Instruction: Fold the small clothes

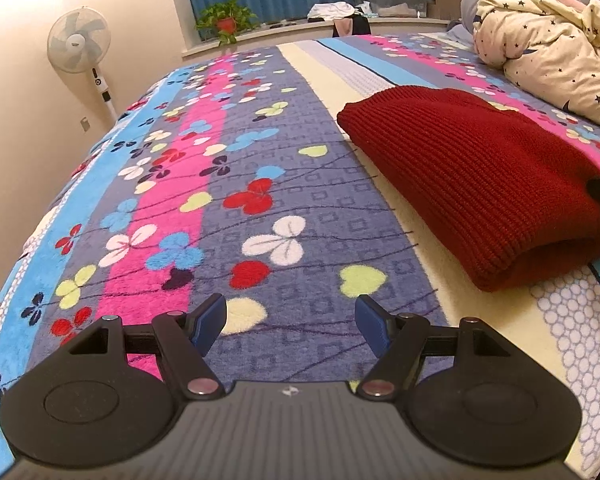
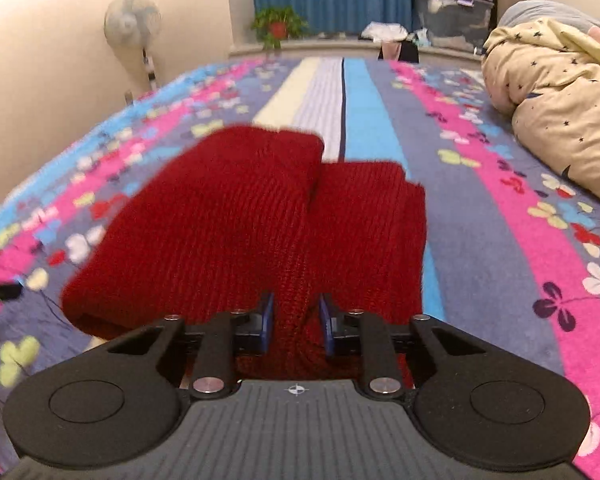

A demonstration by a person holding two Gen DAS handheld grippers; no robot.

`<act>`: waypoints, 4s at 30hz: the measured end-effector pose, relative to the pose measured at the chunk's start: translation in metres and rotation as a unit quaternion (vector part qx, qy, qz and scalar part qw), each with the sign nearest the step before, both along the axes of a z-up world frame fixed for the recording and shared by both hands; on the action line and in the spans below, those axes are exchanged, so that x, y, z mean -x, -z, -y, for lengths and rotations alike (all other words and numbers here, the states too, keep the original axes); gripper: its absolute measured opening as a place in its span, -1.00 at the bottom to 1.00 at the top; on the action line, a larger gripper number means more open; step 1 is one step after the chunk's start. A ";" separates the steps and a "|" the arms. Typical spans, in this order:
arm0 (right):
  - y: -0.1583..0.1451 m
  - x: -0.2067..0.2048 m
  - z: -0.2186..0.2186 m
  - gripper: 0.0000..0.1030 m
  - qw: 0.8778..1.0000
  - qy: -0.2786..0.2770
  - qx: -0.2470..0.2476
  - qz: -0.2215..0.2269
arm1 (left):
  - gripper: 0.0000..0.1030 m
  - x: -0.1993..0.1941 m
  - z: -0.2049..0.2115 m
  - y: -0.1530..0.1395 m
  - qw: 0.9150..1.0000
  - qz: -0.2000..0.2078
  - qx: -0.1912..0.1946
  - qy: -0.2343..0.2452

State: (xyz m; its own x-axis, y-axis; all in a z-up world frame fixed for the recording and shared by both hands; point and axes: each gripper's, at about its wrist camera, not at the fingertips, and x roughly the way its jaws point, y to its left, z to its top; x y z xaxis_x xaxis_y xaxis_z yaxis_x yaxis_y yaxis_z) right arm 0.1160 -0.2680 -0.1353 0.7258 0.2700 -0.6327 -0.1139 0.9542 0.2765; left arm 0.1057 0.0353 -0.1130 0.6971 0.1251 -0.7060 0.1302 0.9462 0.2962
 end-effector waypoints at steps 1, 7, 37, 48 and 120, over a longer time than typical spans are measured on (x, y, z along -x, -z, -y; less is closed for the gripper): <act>-0.005 0.004 0.007 -0.54 1.000 0.004 -0.013 0.005 | 0.48 0.000 0.000 0.000 1.000 0.000 0.001 0.000; 0.024 -0.005 0.020 -0.54 0.996 -0.001 -0.021 -0.085 | 0.48 -0.002 0.004 0.005 1.000 -0.005 -0.008 0.003; 0.035 -0.026 0.058 0.54 0.982 0.128 -0.063 -0.120 | 0.60 -0.045 0.033 -0.014 0.998 0.002 -0.051 -0.039; 0.049 -0.039 0.067 0.54 0.973 0.160 -0.080 -0.148 | 0.68 -0.117 0.127 -0.014 0.999 -0.002 -0.022 -0.049; -0.019 0.000 -0.092 -0.12 0.991 -0.069 -0.108 0.032 | 0.39 -0.001 -0.034 -0.032 0.998 0.030 0.042 -0.020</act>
